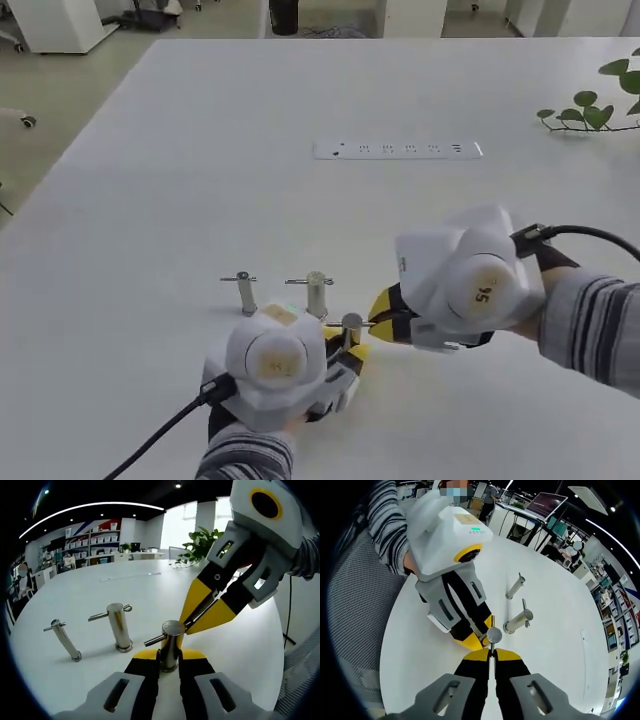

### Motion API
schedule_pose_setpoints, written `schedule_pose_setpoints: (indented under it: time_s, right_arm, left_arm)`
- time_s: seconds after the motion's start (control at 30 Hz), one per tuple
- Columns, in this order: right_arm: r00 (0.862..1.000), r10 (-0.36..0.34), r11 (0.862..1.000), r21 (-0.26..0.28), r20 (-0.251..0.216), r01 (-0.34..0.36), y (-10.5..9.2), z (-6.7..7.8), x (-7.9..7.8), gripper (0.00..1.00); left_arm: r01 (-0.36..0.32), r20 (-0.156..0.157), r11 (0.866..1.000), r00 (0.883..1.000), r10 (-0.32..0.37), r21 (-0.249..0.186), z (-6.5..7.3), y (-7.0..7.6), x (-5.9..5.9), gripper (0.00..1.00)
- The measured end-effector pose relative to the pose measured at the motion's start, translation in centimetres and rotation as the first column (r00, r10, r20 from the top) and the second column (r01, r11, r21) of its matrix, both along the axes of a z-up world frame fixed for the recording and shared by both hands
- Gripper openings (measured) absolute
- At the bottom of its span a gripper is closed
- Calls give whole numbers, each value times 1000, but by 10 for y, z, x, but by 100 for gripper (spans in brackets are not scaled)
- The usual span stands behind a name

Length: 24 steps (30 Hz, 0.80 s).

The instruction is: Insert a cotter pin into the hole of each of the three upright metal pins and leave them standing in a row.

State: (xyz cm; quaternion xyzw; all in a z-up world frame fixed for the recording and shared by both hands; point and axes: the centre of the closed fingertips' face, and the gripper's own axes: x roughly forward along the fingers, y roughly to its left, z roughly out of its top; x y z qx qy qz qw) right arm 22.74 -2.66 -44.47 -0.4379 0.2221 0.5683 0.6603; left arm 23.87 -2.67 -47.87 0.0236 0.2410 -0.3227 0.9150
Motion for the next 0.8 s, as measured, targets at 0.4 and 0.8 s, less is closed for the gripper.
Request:
schedule_pose_setpoints:
  time_s: [0.4, 0.8]
  right_arm:
    - [1000, -9, 1000, 28, -21, 10, 5, 0, 0, 0]
    - [998, -47, 998, 43, -37, 48, -6, 3, 1, 1]
  left_arm:
    - [-19, -11, 1000, 1000, 19, -7, -1, 2, 0, 11]
    - [-19, -14, 1000, 1000, 19, -7, -1, 2, 0, 11]
